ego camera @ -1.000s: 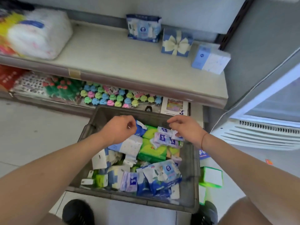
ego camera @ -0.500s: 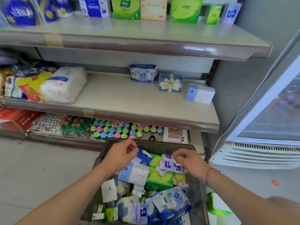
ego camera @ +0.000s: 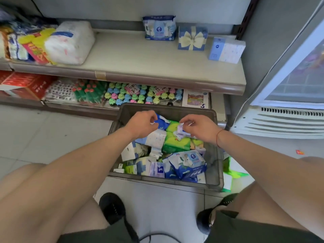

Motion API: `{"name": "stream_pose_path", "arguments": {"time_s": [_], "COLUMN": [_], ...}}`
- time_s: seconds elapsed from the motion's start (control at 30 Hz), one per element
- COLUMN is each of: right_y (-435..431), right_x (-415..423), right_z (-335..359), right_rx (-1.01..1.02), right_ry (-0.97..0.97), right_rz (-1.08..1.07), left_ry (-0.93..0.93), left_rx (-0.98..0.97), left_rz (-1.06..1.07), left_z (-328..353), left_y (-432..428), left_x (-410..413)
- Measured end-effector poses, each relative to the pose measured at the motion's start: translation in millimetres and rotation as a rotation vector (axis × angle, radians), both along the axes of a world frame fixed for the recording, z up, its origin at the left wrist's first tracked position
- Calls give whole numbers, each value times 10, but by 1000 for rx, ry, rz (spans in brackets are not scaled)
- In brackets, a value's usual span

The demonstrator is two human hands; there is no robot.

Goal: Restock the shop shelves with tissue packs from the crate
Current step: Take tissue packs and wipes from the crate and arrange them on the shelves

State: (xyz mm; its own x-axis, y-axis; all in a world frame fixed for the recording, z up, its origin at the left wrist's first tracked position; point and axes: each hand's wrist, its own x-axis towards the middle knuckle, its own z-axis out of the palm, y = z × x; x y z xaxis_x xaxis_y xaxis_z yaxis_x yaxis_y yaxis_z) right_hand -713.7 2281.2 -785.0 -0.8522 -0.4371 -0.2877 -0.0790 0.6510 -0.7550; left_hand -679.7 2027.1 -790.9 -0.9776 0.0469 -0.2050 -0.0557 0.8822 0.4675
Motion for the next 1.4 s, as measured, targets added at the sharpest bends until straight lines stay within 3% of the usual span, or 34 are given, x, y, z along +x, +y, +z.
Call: {"name": "stream_pose_path", "arguments": {"time_s": [0.23,0.37,0.5,0.67,0.83,1.0,1.1,1.23,1.4], "right_y": [-179,-236,-205,64,-56,-441,-488,-296,7], "right_x": [-44,-118,-417,-669,-648,-232,-162,-325,-391], "right_z": [-166,-562,-830,-1078,-1111,-828,-455,270,883], "right_rx": [7,149,150,325,231,85,-52,-158,-307], "right_ry": [-15,-31,-33,10,-67,-185,-218,-96,34], "right_rz": [0,63,-99,-108,-35,120,65,-59,-186], "left_ry": [-27,-240,-395,-394,-356,-397,-347,-193,39], "left_rx": [-113,-112,-126,-166,-170,103,231,310,640], "left_rz": [158,196,132,120,61,139,124,46,125], "left_z": [-94,-688,-1068,-1351,-1252,-800,-340,459,1003], "left_y": [-405,-501,-450,-472,-459,-489,-405,-213,-32], "left_x": [27,101,-76,-288,-326,-77,-113,-250,-295]}}
